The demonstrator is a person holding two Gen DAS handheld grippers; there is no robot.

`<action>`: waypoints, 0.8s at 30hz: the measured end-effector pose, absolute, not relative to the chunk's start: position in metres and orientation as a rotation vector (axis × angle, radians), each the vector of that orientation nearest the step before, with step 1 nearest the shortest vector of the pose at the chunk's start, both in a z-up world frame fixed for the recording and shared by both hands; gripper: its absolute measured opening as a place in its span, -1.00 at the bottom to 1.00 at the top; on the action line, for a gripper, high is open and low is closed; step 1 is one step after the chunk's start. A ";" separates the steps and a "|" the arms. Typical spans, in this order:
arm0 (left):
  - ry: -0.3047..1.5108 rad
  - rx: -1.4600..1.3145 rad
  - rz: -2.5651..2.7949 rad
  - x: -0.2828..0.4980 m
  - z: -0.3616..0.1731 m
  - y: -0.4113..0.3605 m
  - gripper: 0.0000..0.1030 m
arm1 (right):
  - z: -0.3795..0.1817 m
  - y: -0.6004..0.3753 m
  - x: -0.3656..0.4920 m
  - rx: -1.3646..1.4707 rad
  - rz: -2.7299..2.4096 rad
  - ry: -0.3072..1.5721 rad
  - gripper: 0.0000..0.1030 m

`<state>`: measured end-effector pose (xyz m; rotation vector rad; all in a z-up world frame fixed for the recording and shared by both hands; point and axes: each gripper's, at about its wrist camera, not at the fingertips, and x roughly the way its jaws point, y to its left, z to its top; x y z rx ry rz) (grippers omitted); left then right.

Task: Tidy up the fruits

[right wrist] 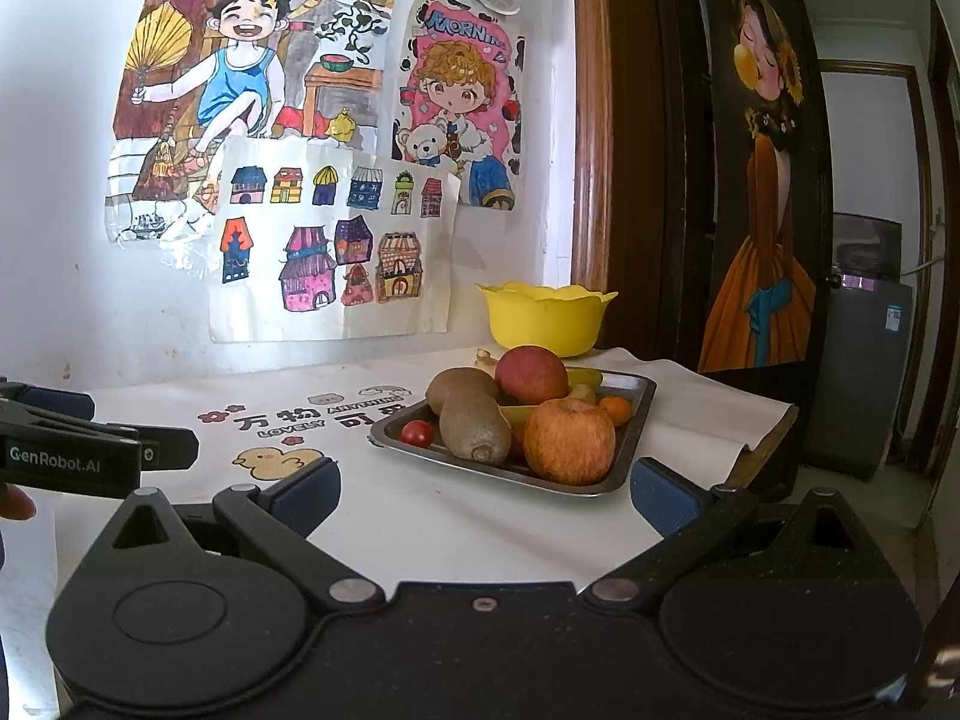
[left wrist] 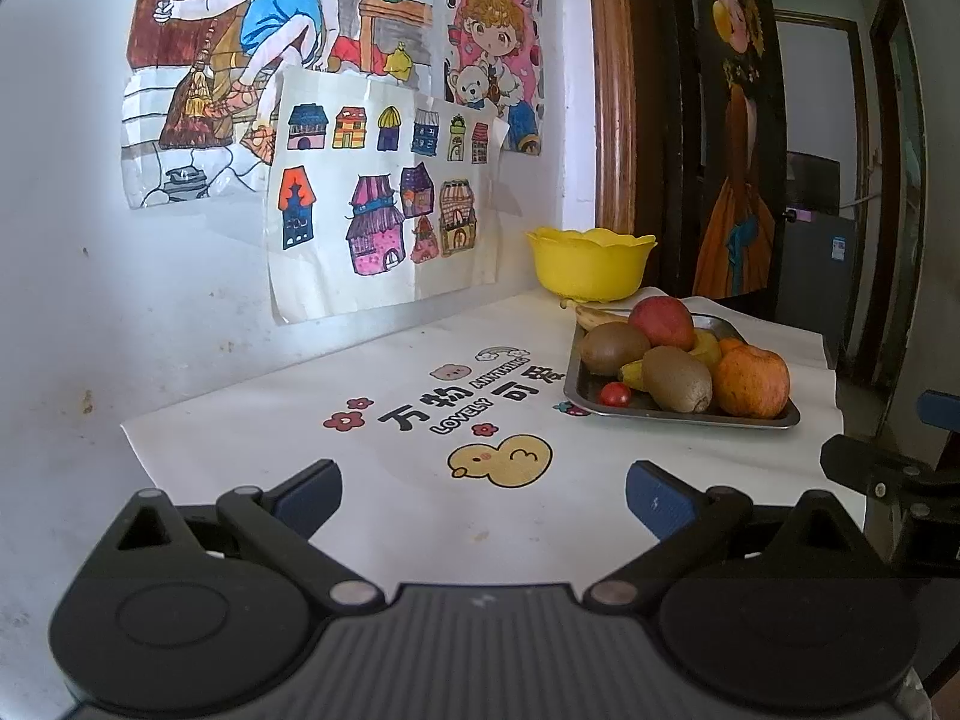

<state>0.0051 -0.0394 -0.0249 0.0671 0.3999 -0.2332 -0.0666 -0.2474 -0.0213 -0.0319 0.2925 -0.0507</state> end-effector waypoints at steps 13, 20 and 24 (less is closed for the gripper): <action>0.393 0.069 -0.230 0.004 -0.022 -0.039 0.99 | -0.021 -0.247 -0.067 -0.031 -0.049 0.292 0.99; 0.393 0.069 -0.229 0.004 -0.022 -0.039 0.99 | -0.020 -0.247 -0.067 -0.031 -0.049 0.292 0.99; 0.393 0.070 -0.230 0.004 -0.022 -0.039 0.99 | -0.020 -0.246 -0.067 -0.031 -0.049 0.291 0.99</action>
